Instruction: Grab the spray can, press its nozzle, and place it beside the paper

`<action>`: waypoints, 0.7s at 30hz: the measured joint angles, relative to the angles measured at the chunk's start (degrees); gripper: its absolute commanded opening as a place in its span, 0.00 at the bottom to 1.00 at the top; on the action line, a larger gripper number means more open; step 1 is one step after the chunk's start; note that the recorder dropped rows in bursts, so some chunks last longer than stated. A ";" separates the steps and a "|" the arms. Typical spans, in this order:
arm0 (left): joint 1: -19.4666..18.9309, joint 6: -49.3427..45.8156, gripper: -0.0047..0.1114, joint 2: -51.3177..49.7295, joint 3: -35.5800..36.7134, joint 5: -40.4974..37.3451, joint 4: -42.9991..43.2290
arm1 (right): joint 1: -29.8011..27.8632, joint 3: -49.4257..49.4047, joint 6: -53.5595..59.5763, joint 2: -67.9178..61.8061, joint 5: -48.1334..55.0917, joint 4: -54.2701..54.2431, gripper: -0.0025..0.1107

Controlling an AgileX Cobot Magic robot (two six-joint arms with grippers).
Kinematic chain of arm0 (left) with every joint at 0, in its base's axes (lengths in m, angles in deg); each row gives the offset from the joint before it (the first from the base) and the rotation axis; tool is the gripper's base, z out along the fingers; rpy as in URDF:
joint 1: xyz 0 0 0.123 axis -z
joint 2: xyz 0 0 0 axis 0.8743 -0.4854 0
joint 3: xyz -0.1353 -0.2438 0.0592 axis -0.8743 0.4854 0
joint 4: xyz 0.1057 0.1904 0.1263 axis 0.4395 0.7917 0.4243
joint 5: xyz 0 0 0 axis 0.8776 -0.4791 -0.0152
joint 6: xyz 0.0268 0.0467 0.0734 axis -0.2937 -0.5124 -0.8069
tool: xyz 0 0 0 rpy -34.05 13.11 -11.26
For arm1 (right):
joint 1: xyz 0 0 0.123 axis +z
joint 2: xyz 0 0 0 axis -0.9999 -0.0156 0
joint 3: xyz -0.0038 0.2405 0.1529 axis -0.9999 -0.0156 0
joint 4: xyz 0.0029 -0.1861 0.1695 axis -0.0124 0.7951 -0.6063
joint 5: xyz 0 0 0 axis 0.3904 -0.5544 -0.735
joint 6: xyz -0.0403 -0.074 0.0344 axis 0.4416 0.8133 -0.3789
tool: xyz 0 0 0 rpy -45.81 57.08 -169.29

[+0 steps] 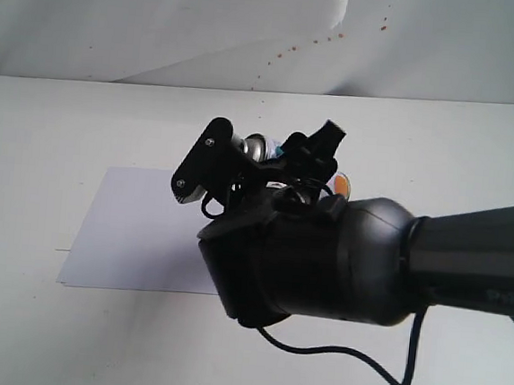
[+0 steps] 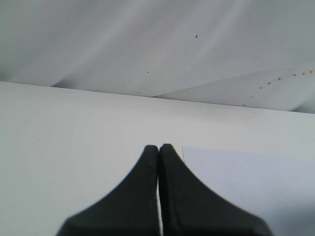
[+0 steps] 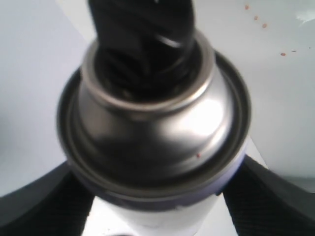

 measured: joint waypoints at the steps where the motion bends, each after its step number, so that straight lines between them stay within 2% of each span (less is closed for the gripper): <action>1: 0.00 0.00 0.04 0.00 0.00 0.00 0.00 | 0.65 0.42 0.00 -1.08 -0.52 0.00 0.02; 21: 0.00 0.00 0.04 0.00 0.00 -0.21 0.00 | 1.20 0.58 0.00 -2.48 1.33 0.00 0.02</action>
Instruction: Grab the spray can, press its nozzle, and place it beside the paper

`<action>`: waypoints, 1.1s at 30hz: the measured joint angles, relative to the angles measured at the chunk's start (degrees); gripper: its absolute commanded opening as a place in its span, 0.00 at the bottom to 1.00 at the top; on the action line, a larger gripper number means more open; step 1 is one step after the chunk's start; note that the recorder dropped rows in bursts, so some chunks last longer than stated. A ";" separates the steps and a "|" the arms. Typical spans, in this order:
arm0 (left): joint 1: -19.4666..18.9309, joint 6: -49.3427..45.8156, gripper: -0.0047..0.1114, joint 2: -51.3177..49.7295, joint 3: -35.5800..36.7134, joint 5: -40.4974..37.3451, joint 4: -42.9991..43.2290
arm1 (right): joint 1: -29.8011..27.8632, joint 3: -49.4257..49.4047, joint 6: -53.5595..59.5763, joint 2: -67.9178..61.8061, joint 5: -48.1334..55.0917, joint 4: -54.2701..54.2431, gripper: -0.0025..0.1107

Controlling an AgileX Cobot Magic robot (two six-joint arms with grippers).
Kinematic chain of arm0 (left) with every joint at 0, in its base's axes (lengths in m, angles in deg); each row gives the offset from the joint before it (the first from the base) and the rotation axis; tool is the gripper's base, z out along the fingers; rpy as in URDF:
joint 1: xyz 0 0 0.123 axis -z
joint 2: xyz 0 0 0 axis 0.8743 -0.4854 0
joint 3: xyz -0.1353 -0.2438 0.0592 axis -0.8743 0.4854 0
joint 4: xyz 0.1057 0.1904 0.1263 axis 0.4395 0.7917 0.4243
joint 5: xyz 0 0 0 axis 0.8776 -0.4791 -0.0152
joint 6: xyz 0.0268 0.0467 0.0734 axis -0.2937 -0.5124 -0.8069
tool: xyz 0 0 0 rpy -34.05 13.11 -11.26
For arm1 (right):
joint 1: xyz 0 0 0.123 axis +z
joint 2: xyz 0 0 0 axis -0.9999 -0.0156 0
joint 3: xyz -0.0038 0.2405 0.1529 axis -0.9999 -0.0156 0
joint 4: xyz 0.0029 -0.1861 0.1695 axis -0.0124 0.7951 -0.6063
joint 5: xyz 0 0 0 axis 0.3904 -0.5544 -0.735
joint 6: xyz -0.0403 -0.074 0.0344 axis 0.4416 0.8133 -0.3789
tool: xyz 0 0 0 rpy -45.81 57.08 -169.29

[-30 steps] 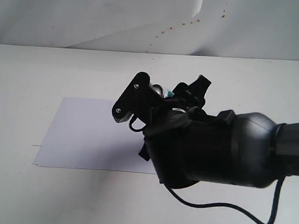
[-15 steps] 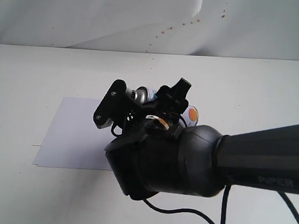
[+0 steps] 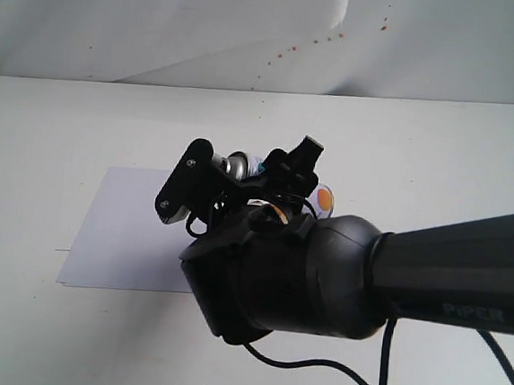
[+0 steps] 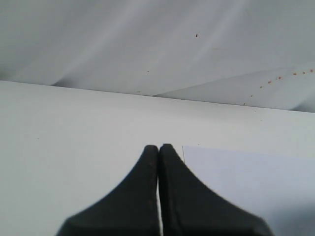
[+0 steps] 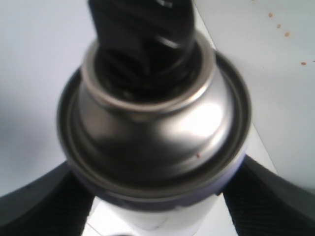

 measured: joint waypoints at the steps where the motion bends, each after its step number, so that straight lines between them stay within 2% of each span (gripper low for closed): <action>1: 0.00 -0.11 0.04 0.00 0.00 0.00 0.15 | 0.00 0.00 0.00 0.00 0.29 0.00 0.02; 7: 0.00 -3.35 0.04 0.00 0.00 1.68 4.61 | 0.00 0.00 0.00 0.00 0.50 0.00 0.02; 17: 0.00 -2.68 0.04 0.02 0.00 22.56 1.10 | 0.00 0.00 0.00 0.00 0.61 0.00 0.02; 21: 0.00 5.50 0.04 0.02 0.00 28.59 -1.14 | 0.00 0.00 0.00 0.00 0.59 0.00 0.02; 23: 0.00 9.16 0.04 0.02 -0.35 27.10 -4.63 | 0.00 0.00 0.00 0.00 0.59 0.00 0.02; 28: 0.00 11.41 0.04 -0.96 -3.85 20.31 -8.79 | 0.00 0.00 0.00 0.00 0.59 0.00 0.02; 33: 0.00 11.97 0.04 -11.11 -11.79 15.61 -12.74 | 0.00 0.00 0.00 0.00 0.59 0.00 0.02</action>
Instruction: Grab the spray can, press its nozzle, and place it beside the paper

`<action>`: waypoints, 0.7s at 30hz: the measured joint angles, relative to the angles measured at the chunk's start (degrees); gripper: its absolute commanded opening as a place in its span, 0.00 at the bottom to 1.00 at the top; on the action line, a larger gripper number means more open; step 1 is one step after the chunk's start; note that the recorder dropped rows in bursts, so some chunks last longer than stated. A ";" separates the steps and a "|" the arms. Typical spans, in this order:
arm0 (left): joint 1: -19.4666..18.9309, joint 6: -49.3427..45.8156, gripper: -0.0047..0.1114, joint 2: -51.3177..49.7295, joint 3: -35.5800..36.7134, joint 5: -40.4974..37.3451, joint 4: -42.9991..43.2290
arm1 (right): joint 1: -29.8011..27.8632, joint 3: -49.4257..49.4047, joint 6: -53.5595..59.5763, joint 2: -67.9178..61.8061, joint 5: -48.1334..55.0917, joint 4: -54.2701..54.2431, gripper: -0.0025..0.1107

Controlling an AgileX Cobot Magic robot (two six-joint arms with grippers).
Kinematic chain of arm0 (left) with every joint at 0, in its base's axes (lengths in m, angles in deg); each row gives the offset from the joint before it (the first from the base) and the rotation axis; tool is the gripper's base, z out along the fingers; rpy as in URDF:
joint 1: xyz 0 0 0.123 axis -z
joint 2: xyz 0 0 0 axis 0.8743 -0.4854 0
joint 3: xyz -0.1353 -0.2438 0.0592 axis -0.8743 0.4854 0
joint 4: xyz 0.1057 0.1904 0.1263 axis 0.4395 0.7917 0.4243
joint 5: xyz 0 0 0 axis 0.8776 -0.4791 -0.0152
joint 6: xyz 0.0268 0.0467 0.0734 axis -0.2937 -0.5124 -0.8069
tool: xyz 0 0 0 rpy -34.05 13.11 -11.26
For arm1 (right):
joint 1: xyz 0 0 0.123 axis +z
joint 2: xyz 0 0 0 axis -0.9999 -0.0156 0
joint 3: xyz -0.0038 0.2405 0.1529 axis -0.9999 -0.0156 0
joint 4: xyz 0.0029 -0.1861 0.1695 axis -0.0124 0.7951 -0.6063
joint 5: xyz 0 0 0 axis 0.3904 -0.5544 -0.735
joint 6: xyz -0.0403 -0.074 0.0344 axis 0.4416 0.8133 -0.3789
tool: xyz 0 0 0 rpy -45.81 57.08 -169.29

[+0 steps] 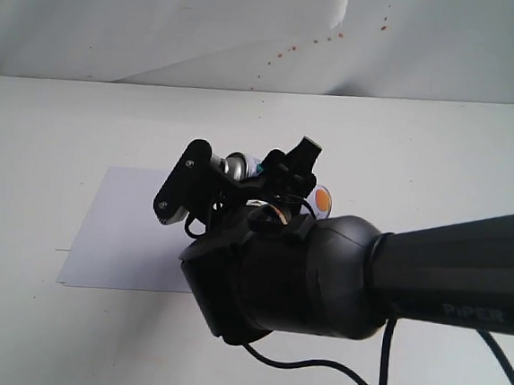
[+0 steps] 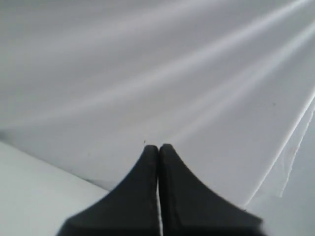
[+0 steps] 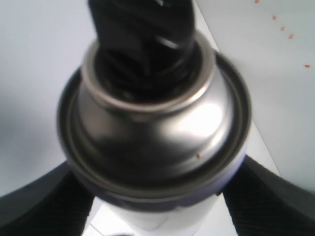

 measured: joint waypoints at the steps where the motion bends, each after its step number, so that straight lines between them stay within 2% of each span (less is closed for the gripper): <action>1: 0.00 0.00 0.04 -2.24 -1.63 -1.37 -0.30 | 0.00 0.00 0.00 0.00 0.00 0.00 0.02; 8: 0.00 0.09 0.04 -25.30 -14.98 -15.12 -0.97 | 0.00 0.00 0.00 0.00 0.00 0.00 0.02; 11: 0.00 0.29 0.04 -34.28 -19.26 -18.50 -2.21 | 0.00 0.00 0.00 0.00 0.00 0.00 0.02; 15: 0.00 0.39 0.04 -43.28 -22.82 -18.94 -3.36 | 0.00 0.00 0.00 0.00 0.00 0.00 0.02; 21: 0.00 -1.78 0.04 -48.86 -25.93 -16.09 -2.96 | 0.00 0.00 0.00 0.00 0.02 0.00 0.02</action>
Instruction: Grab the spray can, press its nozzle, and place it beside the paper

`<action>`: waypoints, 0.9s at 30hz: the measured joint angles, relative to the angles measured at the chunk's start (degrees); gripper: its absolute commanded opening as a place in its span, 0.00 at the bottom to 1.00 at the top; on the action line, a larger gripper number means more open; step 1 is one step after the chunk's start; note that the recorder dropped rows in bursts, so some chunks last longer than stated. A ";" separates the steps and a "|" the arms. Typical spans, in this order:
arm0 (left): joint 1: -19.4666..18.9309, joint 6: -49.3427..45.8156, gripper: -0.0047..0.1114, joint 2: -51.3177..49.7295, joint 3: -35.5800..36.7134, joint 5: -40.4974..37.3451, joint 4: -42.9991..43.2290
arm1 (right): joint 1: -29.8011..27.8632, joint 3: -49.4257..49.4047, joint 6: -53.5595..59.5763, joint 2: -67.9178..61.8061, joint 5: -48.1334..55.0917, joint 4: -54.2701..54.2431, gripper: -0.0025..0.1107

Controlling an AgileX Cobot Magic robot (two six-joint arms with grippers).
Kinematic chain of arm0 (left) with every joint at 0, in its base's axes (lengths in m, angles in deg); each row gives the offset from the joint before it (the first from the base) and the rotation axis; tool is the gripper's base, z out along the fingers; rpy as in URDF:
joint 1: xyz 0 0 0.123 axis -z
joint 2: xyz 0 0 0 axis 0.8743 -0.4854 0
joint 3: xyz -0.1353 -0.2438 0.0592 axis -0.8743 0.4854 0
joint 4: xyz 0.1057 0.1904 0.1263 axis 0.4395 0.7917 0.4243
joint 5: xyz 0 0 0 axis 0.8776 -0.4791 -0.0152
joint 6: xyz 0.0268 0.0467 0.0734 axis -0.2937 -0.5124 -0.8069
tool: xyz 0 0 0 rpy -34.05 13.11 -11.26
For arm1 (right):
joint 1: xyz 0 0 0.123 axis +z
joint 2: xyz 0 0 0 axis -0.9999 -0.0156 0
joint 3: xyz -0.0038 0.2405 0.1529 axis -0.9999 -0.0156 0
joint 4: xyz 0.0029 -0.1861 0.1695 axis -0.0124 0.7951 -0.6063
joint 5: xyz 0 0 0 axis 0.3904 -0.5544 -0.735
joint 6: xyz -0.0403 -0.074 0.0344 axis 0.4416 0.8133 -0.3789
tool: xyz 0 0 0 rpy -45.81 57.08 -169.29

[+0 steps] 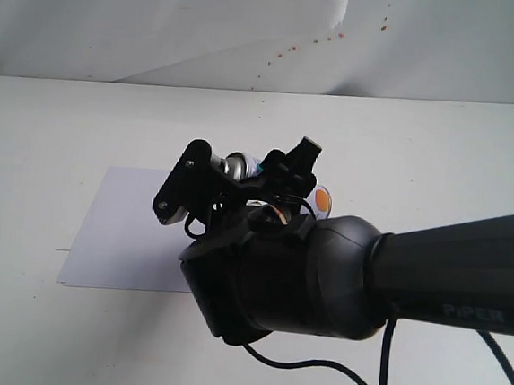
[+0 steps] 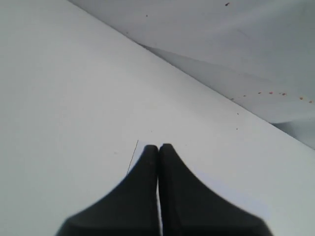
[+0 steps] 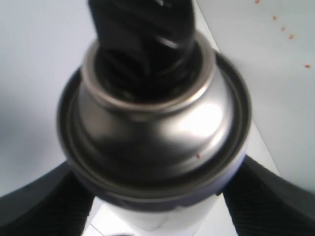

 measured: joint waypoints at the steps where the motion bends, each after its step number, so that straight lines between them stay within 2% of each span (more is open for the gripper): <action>1: 0.00 -0.18 0.04 -0.36 -0.49 0.64 0.09 | 0.00 0.00 0.00 0.00 0.00 0.00 0.02; 5: 0.00 -1.15 0.04 -2.29 -4.29 -0.94 0.23 | 0.00 0.00 0.00 0.00 -0.11 0.00 0.02; 11: 0.00 -2.34 0.04 -11.71 -14.59 -12.35 0.46 | 0.00 0.00 0.00 0.00 -0.34 0.00 0.02; 15: 0.00 -2.59 0.04 -19.41 -20.36 -17.06 0.46 | 0.00 0.00 0.00 0.00 -0.34 0.00 0.02; 21: 0.00 -2.72 0.04 -26.47 -25.35 -18.11 0.46 | 0.00 0.00 0.00 -0.07 -0.34 0.00 0.02; 27: 0.00 -2.72 0.04 -27.41 -26.22 -16.21 0.46 | 0.00 0.00 0.00 -0.07 -0.34 0.00 0.02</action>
